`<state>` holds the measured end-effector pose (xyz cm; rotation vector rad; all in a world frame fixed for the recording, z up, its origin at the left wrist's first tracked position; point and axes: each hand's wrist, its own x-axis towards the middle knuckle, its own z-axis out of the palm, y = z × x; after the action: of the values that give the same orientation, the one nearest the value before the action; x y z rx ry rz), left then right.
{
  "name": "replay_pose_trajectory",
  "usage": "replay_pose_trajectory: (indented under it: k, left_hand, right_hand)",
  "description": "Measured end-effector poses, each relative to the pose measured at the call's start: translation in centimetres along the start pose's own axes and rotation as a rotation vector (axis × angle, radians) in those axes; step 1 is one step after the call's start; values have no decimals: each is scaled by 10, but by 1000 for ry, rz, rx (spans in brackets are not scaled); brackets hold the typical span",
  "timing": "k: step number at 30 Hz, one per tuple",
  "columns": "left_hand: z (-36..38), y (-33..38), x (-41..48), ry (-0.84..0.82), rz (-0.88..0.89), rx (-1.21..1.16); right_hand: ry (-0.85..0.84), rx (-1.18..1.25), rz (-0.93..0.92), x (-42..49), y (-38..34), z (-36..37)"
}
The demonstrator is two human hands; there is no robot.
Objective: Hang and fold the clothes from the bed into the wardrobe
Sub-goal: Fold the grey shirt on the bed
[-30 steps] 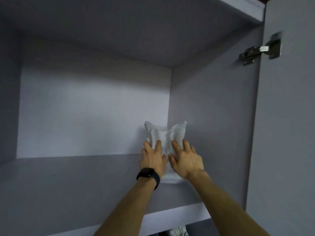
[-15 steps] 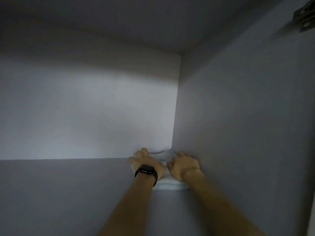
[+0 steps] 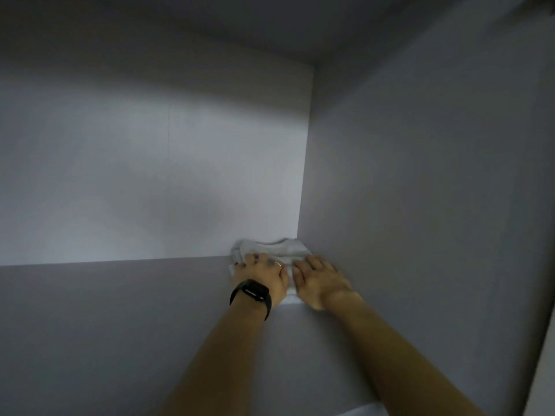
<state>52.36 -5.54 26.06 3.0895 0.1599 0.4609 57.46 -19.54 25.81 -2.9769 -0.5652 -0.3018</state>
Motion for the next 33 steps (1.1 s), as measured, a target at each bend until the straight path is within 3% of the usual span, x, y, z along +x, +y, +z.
replay_pose_trajectory:
  k: [7, 10, 16, 23, 29, 33]
  left_hand:
    - [15, -3, 15, 2, -24, -102]
    - [6, -5, 15, 6, -5, -22]
    - [-14, -13, -14, 69, 85, 6]
    - [-40, 8, -105, 220, 359, -62]
    - [-41, 64, -223, 452, 682, -432]
    - [-8, 129, -319, 381, 936, -624]
  right_hand:
    - [13, 66, 15, 20, 5, 14]
    - [25, 72, 20, 21, 1, 6]
    - [140, 161, 65, -33, -2, -20]
    - [501, 318, 154, -192, -4, -33]
    - [692, 183, 301, -376, -9, -14]
    - [763, 91, 552, -519, -8, 9]
